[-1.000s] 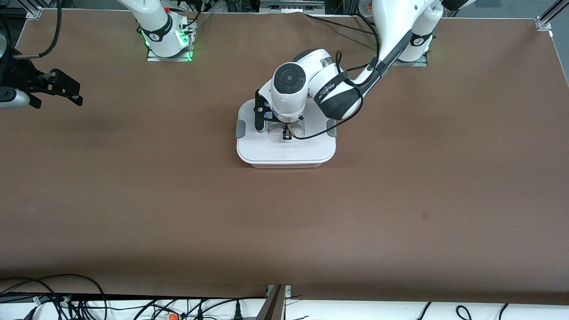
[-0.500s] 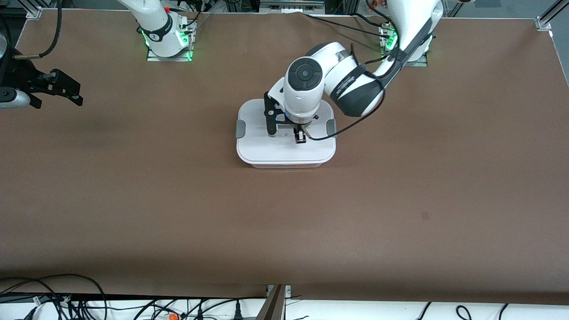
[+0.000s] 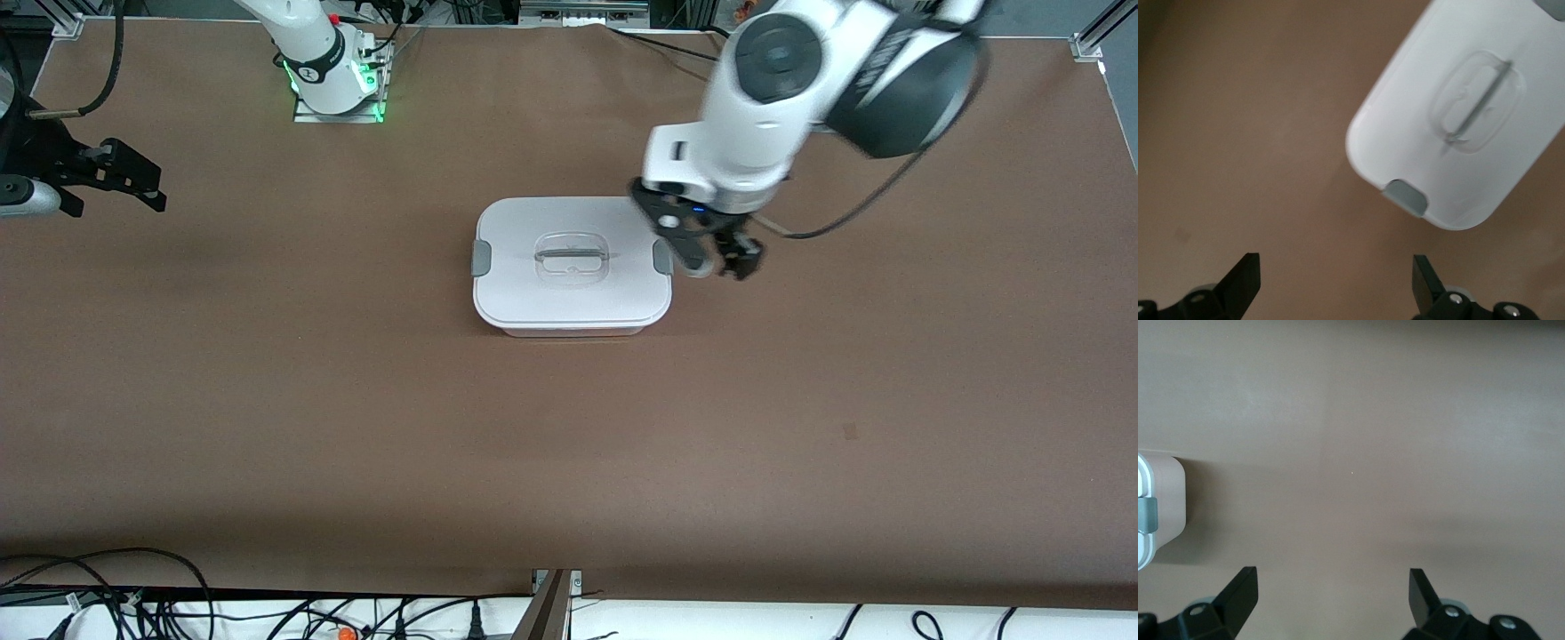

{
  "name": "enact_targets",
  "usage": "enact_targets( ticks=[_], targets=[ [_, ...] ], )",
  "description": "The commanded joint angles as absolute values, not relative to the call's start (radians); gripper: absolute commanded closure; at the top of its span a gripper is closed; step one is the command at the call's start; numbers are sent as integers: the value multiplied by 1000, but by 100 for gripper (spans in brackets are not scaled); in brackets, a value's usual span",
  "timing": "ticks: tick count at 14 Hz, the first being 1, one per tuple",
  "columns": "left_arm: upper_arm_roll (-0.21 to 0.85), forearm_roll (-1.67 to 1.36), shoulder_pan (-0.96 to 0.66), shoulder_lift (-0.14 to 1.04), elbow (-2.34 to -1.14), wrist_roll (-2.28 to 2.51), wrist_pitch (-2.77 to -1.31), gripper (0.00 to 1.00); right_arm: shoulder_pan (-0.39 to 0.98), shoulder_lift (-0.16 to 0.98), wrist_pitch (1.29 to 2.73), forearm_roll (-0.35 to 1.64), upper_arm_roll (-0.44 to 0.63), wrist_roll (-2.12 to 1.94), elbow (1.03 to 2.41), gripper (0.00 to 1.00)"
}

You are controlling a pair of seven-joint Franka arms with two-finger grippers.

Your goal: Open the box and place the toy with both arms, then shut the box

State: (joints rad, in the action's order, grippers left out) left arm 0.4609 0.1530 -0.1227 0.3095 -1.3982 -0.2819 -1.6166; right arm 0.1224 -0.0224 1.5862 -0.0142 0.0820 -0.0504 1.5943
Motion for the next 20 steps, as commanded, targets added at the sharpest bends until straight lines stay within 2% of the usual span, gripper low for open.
enact_targets(
  ticks=[1, 4, 6, 8, 9, 12, 15, 20],
  targets=[
    [445, 153, -7, 311, -1364, -249, -1554, 0, 123, -25, 1571, -5, 86, -60, 1588, 0],
    [404, 160, 104, 264, -1357, -238, -1577, 0, 123, -25, 1551, -3, 86, -58, 1588, 0],
    [269, 150, 77, 210, -1409, -235, -1621, 0, 123, -25, 1551, -3, 86, -58, 1588, 0],
    [55, 112, -82, 148, -1480, -204, -1666, 0, 123, -25, 1551, -3, 86, -60, 1588, 0],
    [20, 80, -92, 131, -1500, -187, -1666, 0, 123, -25, 1551, -3, 86, -58, 1588, 0],
    [-6, -3, -48, 59, -1650, -138, -1715, 0, 123, -25, 1551, -3, 86, -58, 1588, 0],
    [-8, -8, -49, -53, -1823, -5, -1859, 0, 123, -25, 1551, -3, 86, -58, 1588, 0],
    [-3, -6, -60, -58, -1830, -5, -1826, 0, 123, -25, 1552, -3, 86, -58, 1586, 0]
  ],
)
